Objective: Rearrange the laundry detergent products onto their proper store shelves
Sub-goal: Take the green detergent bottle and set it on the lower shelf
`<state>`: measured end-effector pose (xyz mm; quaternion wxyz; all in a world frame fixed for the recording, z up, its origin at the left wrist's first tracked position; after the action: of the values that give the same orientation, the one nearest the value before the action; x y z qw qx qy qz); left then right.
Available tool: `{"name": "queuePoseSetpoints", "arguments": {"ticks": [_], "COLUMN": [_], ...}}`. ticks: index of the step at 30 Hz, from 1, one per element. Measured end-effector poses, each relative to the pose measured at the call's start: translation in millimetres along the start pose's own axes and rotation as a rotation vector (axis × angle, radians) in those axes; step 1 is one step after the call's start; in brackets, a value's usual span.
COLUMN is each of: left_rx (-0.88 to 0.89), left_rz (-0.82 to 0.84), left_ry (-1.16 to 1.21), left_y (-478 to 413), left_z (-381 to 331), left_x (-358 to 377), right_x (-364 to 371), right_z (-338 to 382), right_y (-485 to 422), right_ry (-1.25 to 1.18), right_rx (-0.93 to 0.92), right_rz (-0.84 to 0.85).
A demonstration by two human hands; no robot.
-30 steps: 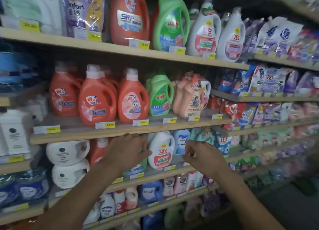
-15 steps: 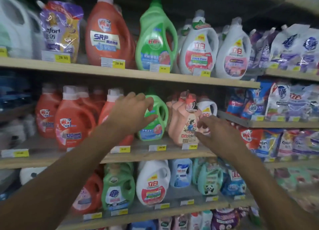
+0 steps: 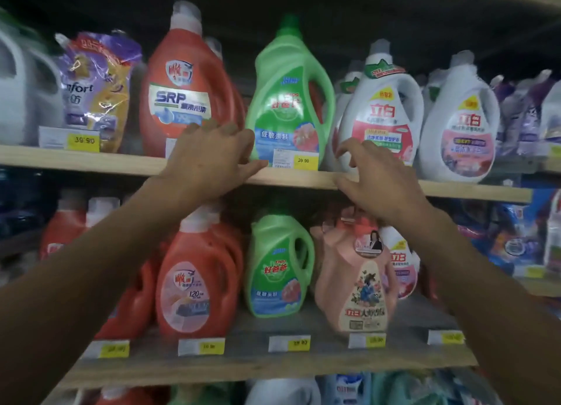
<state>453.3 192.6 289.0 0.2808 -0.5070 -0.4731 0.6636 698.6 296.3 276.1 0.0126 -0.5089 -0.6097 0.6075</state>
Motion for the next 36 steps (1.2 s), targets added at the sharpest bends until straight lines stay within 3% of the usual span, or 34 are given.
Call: {"name": "queuePoseSetpoints", "arguments": {"ticks": [11, 20, 28, 33, 36], "left_rx": [0.042, -0.100, -0.357, -0.297, -0.257], "left_rz": [-0.112, -0.075, 0.281, 0.493, 0.573], "left_ry": [-0.080, -0.099, 0.382, 0.837, 0.984], "left_y": [-99, -132, -154, -161, -158], "left_z": [-6, -1, 0, 1, -1], "left_x": [53, 77, 109, 123, 127], "right_x": [33, 53, 71, 81, 86], "right_z": [-50, -83, -104, -104, -104], "right_y": [-96, -150, -169, -168, -168], "right_ry": [-0.006, -0.115, -0.597, -0.859, -0.943], "right_rx": [-0.001, 0.002, 0.056, 0.125, 0.117], "right_rz": [-0.126, -0.205, -0.217, -0.111, -0.075]}}
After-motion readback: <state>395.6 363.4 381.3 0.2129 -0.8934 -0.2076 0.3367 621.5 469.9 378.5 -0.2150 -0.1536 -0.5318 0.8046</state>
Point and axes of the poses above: each hand's wrist, its own y-axis away from the middle knuckle, its own x-axis out of the palm, z = x × y, the point moved 2 cm from there along -y, towards the middle knuckle, and after that the axes turned 15 degrees about -x, right-handed, at the moved point
